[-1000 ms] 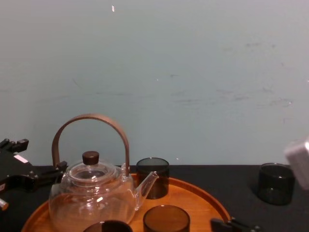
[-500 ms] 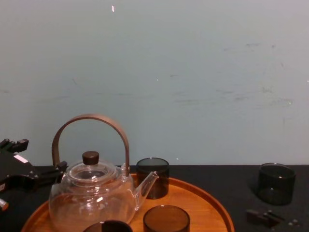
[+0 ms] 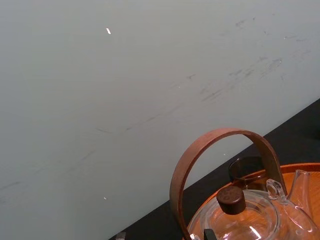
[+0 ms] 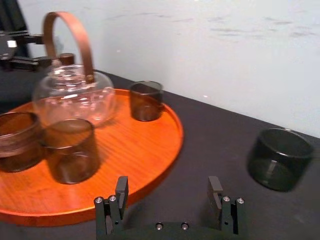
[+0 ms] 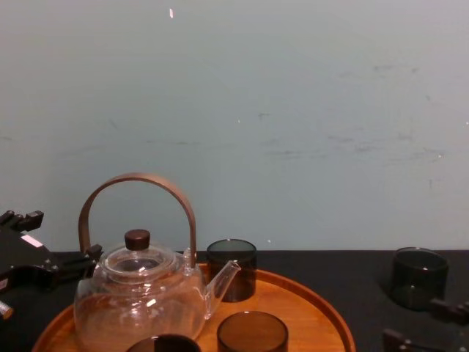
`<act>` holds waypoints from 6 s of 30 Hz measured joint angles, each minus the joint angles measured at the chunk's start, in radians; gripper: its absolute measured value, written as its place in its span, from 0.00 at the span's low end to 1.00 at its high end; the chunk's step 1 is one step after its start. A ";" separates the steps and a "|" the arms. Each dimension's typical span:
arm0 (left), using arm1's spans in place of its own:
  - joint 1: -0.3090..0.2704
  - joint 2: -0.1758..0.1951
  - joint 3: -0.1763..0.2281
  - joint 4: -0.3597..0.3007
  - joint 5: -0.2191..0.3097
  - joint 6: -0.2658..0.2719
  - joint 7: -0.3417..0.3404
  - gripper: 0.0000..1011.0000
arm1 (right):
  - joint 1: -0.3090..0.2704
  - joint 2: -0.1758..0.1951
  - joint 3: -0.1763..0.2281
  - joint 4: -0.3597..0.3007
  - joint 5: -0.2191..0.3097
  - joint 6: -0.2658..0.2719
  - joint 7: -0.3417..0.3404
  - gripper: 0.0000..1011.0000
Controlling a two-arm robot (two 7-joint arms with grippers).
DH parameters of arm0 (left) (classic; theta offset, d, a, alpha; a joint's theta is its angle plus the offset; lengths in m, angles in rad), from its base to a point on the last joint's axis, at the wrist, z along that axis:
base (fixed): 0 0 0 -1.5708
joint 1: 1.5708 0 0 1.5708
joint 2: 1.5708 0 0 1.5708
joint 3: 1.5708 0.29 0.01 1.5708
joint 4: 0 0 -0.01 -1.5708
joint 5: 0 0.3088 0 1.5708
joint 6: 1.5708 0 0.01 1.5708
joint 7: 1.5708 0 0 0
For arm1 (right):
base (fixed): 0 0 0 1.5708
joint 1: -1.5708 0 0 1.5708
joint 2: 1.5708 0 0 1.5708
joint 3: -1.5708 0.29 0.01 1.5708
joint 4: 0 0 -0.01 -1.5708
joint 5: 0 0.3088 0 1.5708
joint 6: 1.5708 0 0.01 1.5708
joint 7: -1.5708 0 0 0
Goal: Pick up the glass from the table and place it on the tray.
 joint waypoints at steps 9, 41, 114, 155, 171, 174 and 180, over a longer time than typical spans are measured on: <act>0.000 0.000 0.000 0.000 0.000 0.000 0.000 1.00 | -0.010 0.004 0.047 0.014 0.011 0.002 -0.015 0.99; 0.000 0.000 0.000 0.000 0.000 0.000 0.000 1.00 | 0.099 -0.009 0.120 0.129 -0.015 0.050 -0.053 0.99; 0.000 0.000 0.000 0.000 0.000 0.000 0.000 1.00 | 0.563 -0.190 0.039 0.754 -0.121 -0.028 0.034 0.99; 0.000 0.000 0.000 0.000 0.000 0.000 0.000 1.00 | 0.554 -0.189 0.052 0.745 -0.109 -0.029 0.043 0.89; 0.000 0.000 0.000 0.000 0.000 0.000 0.000 1.00 | 0.477 -0.168 0.047 0.561 -0.108 0.012 0.040 0.89; 0.000 0.000 0.000 0.000 0.000 0.000 0.000 1.00 | 0.464 -0.165 0.043 0.528 -0.107 0.019 0.039 0.89; 0.000 0.000 0.000 0.000 0.000 0.000 0.000 1.00 | 0.434 -0.159 0.025 0.447 -0.103 0.037 0.042 0.89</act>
